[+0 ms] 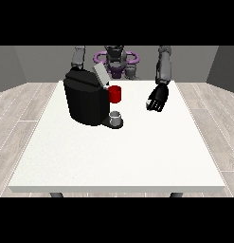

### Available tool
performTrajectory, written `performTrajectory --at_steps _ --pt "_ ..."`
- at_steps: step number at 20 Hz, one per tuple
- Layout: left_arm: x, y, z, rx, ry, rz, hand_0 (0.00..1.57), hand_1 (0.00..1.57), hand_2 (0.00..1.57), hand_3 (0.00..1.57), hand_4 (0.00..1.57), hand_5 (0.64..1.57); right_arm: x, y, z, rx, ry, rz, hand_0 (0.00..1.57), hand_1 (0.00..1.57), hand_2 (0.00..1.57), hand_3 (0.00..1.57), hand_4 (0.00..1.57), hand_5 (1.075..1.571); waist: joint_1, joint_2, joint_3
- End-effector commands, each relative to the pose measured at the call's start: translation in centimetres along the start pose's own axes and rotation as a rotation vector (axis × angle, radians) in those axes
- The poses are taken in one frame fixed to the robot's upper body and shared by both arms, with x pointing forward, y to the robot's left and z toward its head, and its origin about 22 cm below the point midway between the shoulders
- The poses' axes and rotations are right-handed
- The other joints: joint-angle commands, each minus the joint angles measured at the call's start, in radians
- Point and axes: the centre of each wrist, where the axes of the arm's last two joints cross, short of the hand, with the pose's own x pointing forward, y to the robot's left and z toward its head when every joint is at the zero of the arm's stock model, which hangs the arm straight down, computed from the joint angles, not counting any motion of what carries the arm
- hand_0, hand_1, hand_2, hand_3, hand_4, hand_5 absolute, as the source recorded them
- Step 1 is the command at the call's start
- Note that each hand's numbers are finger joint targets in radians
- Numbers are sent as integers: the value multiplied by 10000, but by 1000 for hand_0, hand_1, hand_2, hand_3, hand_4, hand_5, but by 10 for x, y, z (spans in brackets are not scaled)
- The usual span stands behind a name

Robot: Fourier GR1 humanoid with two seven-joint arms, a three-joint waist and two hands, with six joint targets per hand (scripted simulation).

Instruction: Insert the coffee pod into the coffee machine and close the lid

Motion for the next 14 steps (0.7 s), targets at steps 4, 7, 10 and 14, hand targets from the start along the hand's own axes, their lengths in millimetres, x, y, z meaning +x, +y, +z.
performTrajectory --at_steps 4,7,10,14 --pt "0 -17 -4 -860 -107 -460 792 792 979 866 399 1571 -27 -4 7 -272 313 -287 0 0 0 0 0 1571 199 -189 -6" --pt "-13 -18 -2 -325 -34 -627 1036 1036 1121 1006 395 1571 -15 -3 8 153 236 -13 0 0 0 0 0 1571 -125 -91 -11" --pt "12 -7 -15 -357 -888 -340 1190 1190 1287 1216 506 1571 -34 -19 -2 -575 768 -256 0 0 0 0 0 1571 396 -262 -6" --pt "18 19 -23 -226 -1383 1014 1433 1433 1423 1352 489 1571 -42 -19 9 -696 1408 746 0 0 0 0 0 1571 345 -869 -8"
